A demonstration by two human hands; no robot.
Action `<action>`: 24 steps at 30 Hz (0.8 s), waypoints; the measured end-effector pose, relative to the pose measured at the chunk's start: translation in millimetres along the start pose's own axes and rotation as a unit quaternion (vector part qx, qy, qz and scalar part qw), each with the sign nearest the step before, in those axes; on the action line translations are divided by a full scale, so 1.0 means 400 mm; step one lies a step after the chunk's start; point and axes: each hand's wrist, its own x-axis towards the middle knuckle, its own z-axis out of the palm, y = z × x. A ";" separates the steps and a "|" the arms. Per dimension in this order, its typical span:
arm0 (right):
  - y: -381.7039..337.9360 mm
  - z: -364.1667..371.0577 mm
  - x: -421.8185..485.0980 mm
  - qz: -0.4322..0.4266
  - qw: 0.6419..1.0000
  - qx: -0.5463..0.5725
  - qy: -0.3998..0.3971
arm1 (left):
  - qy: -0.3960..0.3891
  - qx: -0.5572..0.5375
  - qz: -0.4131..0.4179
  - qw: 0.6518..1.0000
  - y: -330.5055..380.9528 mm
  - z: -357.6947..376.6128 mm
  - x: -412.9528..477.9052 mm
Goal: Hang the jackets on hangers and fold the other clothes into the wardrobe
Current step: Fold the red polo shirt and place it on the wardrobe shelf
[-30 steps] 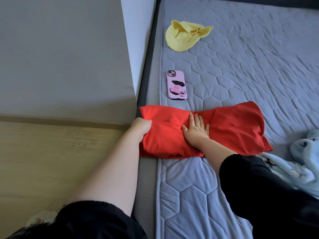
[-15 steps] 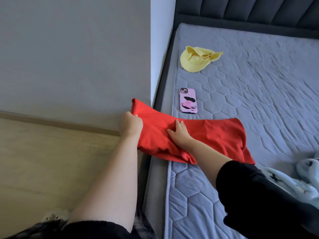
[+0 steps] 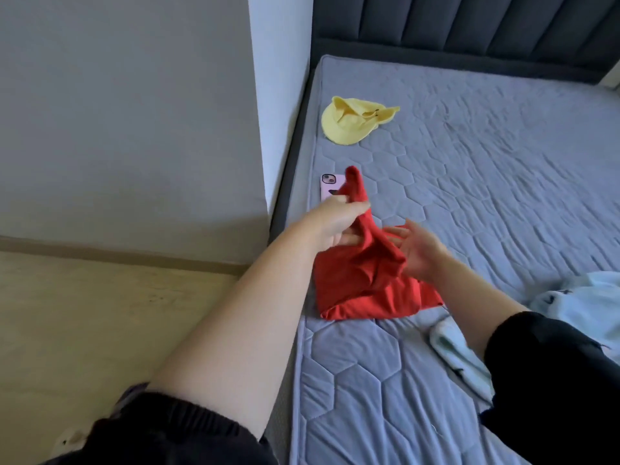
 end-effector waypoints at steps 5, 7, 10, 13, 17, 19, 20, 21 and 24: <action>-0.029 -0.126 -0.010 0.031 0.998 -0.042 0.021 | 0.015 -0.004 -0.007 1.000 -0.075 0.047 0.045; -0.009 -0.128 -0.015 0.061 0.993 -0.099 0.019 | 0.123 0.129 0.033 0.984 -0.155 0.027 0.060; 0.020 -0.115 0.005 0.048 0.966 -0.248 0.051 | 0.106 0.367 0.109 0.918 -0.296 0.002 0.066; 0.016 -0.094 0.022 -0.082 0.910 -0.385 0.130 | 0.093 0.482 0.129 0.862 -0.351 0.009 0.069; 0.011 -0.120 0.037 -0.135 0.871 -0.417 0.223 | 0.087 0.531 0.082 0.839 -0.372 0.020 0.074; 0.042 -0.152 0.047 -0.088 0.844 -0.466 0.252 | 0.068 0.557 0.061 0.826 -0.393 0.028 0.072; 0.057 -0.163 0.051 -0.057 0.841 -0.474 0.253 | 0.065 0.559 0.061 0.825 -0.401 0.033 0.072; 0.064 -0.167 0.052 -0.031 0.846 -0.469 0.252 | 0.063 0.553 0.060 0.829 -0.405 0.037 0.072; 0.055 -0.158 0.046 0.021 0.894 -0.393 0.215 | 0.044 0.536 0.048 0.842 -0.412 0.032 0.091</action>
